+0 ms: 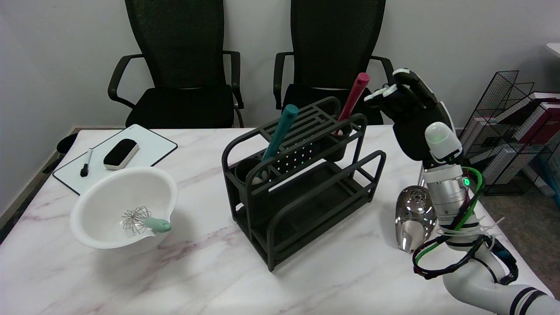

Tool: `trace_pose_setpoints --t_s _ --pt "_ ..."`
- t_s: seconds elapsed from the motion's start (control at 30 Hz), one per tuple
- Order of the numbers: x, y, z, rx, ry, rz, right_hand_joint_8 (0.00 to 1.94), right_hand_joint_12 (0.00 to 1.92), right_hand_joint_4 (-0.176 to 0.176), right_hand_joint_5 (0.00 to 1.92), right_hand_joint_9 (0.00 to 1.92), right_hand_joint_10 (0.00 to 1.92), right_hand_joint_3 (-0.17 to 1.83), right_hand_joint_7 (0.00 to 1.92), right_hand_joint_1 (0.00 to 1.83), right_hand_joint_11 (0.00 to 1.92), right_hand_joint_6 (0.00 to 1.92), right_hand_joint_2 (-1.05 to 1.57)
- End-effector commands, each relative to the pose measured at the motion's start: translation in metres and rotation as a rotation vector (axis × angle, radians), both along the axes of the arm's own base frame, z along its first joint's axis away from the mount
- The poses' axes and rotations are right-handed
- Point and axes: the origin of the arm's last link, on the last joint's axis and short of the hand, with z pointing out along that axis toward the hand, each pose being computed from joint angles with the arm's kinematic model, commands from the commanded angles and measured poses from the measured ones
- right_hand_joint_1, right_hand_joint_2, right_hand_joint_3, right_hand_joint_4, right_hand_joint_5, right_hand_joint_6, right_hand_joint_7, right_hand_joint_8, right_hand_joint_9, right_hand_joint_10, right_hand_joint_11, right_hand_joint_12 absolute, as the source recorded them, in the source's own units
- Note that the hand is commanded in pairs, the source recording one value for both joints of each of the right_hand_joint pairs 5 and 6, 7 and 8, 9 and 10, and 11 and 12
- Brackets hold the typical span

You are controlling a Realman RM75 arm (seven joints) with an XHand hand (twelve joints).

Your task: Pick up the blue sponge bottle brush.

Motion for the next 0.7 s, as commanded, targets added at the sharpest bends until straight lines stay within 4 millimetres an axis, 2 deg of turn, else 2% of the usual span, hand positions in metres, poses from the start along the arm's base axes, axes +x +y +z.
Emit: trace_pose_setpoints --t_s 0.03,0.17,0.33,0.5,0.7 --pt "0.035 -0.008 -0.046 0.151 0.024 0.049 1.06 0.86 0.0 0.72 0.97 0.97 0.83 1.06 1.02 0.86 0.72 0.09" --pt "0.032 -0.016 -0.056 0.172 0.058 -0.022 1.12 0.92 0.0 0.72 1.04 1.04 0.82 1.12 1.01 0.92 0.72 0.1" --pt "0.036 -0.03 -0.065 0.18 0.056 -0.074 1.12 0.93 0.0 0.69 1.05 1.05 0.84 1.12 1.02 0.93 0.69 0.05" --pt "0.051 -0.045 -0.074 0.2 0.086 -0.06 1.11 0.93 0.0 0.67 1.05 1.05 0.84 1.11 1.03 0.93 0.67 0.01" --pt "0.076 -0.07 -0.098 0.273 0.132 0.012 1.21 0.95 0.0 0.7 1.07 1.07 0.83 1.21 1.03 0.95 0.7 0.01"
